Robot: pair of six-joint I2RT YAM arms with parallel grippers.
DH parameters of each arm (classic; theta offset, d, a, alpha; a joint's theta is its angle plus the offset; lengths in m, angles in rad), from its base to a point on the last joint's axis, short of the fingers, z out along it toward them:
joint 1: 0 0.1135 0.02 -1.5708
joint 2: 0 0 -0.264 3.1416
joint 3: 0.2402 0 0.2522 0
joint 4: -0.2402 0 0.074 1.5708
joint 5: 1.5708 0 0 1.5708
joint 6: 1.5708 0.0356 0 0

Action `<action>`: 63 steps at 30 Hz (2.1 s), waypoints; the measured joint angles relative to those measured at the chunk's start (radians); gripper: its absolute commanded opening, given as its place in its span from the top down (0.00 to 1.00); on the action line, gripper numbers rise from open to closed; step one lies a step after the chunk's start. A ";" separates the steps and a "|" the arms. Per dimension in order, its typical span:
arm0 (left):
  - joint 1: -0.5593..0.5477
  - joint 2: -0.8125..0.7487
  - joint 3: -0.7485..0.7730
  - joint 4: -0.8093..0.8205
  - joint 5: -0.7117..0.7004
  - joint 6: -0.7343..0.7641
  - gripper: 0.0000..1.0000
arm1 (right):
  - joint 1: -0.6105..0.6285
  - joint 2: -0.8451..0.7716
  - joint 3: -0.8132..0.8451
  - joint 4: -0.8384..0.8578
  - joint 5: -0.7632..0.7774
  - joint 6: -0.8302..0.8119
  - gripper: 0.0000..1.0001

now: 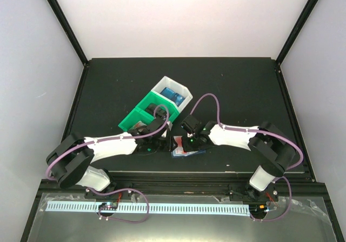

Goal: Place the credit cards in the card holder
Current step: Insert the credit card into the card holder.

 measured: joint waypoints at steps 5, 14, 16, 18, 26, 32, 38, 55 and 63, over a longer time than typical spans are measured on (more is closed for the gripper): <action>0.000 0.001 -0.006 0.046 0.042 -0.004 0.65 | 0.001 0.000 -0.010 0.013 0.004 0.011 0.95; 0.003 0.047 -0.006 0.077 0.077 -0.018 0.63 | 0.001 -0.003 -0.021 0.027 0.008 0.032 0.96; 0.003 0.058 -0.006 0.077 0.079 -0.021 0.62 | 0.001 -0.004 -0.023 0.031 0.008 0.034 0.96; 0.003 0.063 -0.006 0.077 0.081 -0.024 0.64 | 0.001 -0.005 -0.024 0.032 0.008 0.036 0.96; 0.005 0.068 -0.006 0.091 0.098 -0.027 0.69 | 0.002 -0.006 -0.026 0.036 0.008 0.039 0.96; 0.009 0.068 -0.015 0.105 0.106 -0.027 0.72 | 0.002 -0.006 -0.027 0.038 0.008 0.045 0.96; 0.018 0.068 -0.032 0.129 0.129 -0.039 0.76 | 0.002 -0.011 -0.034 0.045 0.010 0.051 0.96; 0.041 0.046 -0.074 0.204 0.224 -0.165 0.84 | 0.000 -0.019 -0.042 0.048 0.022 0.057 0.96; 0.051 0.069 -0.121 0.321 0.296 -0.257 0.83 | -0.003 -0.027 -0.051 0.053 0.037 0.059 0.96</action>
